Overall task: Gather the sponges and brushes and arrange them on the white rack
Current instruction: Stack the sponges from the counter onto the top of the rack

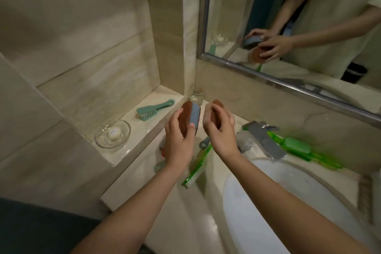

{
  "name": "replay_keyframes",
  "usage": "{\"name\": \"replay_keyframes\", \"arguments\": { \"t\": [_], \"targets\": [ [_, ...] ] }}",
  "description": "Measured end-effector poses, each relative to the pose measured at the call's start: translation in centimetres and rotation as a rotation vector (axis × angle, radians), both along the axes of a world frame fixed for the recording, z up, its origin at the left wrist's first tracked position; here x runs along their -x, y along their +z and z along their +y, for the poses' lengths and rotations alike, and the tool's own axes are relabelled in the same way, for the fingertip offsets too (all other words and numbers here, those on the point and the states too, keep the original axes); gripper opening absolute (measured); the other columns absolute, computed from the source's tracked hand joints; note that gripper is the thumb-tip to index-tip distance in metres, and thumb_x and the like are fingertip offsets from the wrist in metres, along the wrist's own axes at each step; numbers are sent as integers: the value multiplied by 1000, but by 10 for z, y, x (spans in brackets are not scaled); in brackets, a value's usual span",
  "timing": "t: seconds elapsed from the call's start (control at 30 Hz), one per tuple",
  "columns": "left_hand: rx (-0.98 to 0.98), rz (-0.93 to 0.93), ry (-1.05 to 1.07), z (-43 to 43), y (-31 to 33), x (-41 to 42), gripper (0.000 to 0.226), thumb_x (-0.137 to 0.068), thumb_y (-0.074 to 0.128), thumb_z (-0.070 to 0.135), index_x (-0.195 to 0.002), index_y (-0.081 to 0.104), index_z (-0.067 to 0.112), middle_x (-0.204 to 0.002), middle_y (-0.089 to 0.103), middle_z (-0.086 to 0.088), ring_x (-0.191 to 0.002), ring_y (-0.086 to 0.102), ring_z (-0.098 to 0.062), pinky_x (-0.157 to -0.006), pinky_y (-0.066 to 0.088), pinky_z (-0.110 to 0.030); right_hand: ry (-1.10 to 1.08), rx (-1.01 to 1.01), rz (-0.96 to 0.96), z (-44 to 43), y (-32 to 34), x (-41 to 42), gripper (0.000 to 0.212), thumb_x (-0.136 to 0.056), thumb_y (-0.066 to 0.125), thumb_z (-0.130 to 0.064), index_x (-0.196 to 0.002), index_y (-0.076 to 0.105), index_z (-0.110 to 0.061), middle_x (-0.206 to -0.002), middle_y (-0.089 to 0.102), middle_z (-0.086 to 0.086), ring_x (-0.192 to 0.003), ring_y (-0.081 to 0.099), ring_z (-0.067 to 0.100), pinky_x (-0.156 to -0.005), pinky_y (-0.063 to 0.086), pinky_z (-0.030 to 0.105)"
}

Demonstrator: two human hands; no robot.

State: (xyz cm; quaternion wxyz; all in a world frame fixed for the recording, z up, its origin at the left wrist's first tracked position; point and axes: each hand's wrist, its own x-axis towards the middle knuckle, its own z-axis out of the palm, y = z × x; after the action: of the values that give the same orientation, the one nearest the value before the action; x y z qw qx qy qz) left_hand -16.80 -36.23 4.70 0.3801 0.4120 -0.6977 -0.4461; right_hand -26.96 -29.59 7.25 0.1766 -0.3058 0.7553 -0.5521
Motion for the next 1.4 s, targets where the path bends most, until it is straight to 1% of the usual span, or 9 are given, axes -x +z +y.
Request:
{"name": "replay_keyframes", "arguments": {
  "t": [0.17,0.27,0.37,0.6,0.77,0.87,1.07,1.3,1.4],
  "targets": [
    [9,107,-97,53,44,33,39,-93,52,36,-131,45,34,-133,49,9,-115,46,2,-88,34,-8,-70,113,18,64,49,15,49,-89,62,-16,-135,45,-21,-137,36,-3,-123,44,8,-107,35,24],
    [80,114,-157,88,67,52,33,-94,54,37,-127,50,35,-132,47,6,-105,44,17,-84,30,0,-120,154,65,108,77,29,44,-87,65,-15,-127,49,-23,-131,39,-3,-117,48,9,-106,39,30],
    [103,122,-223,126,93,71,34,-93,55,41,-127,52,39,-132,43,9,-102,45,14,-83,31,-3,-165,199,104,153,102,44,40,-85,67,-17,-119,50,-29,-129,39,-4,-114,49,8,-106,43,37],
    [173,208,-386,200,143,108,49,-82,63,31,-128,53,42,-133,36,15,-107,38,27,-79,29,9,-276,248,206,244,152,77,43,-82,72,-16,-121,57,-21,-132,42,1,-114,50,7,-105,43,32],
    [188,334,-486,246,170,123,56,-75,56,27,-129,53,42,-134,35,16,-115,39,20,-85,37,2,-317,276,332,294,180,94,42,-82,73,-19,-122,58,-22,-132,40,-3,-104,39,-27,-87,32,-5],
    [218,361,-500,269,184,130,55,-73,57,27,-125,55,45,-134,38,16,-117,41,14,-81,35,5,-352,244,385,322,193,102,44,-84,72,-21,-126,58,-21,-136,38,-2,-102,39,-26,-82,25,-10],
    [215,436,-571,317,206,147,46,-72,65,28,-114,61,46,-132,45,15,-116,49,8,-88,43,-6,-431,188,420,378,212,114,49,-86,69,-26,-134,56,-28,-148,33,-3,-126,29,-4,-100,26,16],
    [136,436,-600,364,221,174,36,-69,70,23,-100,64,39,-117,49,17,-107,54,0,-93,53,-31,-520,146,491,438,220,135,48,-84,68,-28,-131,59,-26,-144,37,-8,-120,36,-2,-98,30,18],
    [116,422,-593,377,226,184,34,-69,71,22,-97,63,39,-115,47,17,-102,55,1,-90,53,-28,-559,108,518,457,218,148,44,-87,66,-29,-131,60,-23,-143,40,-8,-120,34,-3,-100,31,21]
  ]
}}
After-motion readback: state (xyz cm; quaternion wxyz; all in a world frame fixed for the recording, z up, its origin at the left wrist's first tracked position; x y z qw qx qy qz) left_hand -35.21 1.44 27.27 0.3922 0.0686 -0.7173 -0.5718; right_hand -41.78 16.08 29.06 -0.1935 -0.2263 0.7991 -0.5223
